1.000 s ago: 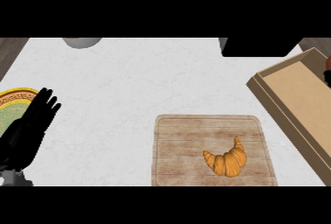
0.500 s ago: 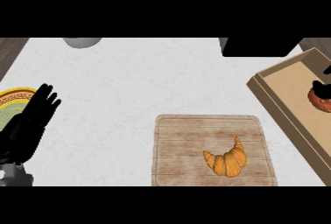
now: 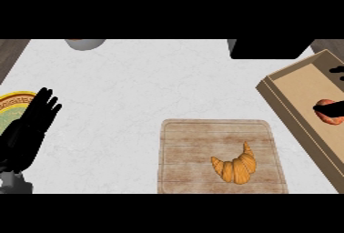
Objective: Pick the squash from the cutting board and place it in the cardboard box
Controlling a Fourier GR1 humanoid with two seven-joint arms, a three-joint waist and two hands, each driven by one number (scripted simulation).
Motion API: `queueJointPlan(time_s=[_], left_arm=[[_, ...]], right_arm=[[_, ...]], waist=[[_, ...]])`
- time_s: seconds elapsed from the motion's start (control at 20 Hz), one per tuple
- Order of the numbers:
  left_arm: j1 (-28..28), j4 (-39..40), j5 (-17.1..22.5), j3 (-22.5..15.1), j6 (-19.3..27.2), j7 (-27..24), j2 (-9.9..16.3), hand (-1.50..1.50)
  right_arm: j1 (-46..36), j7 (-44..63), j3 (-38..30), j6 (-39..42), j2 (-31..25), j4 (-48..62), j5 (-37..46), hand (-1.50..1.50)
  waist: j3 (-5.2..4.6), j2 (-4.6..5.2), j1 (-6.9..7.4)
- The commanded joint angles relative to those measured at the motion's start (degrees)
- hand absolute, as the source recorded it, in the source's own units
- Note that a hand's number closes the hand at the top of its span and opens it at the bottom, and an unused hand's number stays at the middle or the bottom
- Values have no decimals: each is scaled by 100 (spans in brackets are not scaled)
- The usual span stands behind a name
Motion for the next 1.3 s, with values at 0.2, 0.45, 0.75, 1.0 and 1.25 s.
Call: queueJointPlan(time_s=[0.2, 0.45, 0.75, 1.0, 1.25], left_arm=[[-8, 96, -94, -40, 56, -99, -75, 0], [-48, 200, -114, -21, 87, -93, -82, 0], [-284, 560, -236, 37, 44, -392, 3, 0], [145, -184, 8, 94, -41, 116, 70, 0], [251, 121, -22, 60, -238, -318, -9, 0]], right_arm=[[-172, -369, -1176, -975, 542, -436, -1416, -150], [-167, -414, -2000, -524, 94, -442, -2526, -150], [368, -346, -2548, 65, -506, -589, -3383, -150], [989, -542, -2778, 746, -1013, -549, -4032, -150], [1231, -1429, -2938, 956, -1646, 604, -4322, -150]], waist=[[1, -18, -86], [-2, -12, -91], [-6, -12, -105], [-4, -18, -45], [-2, -5, -17]])
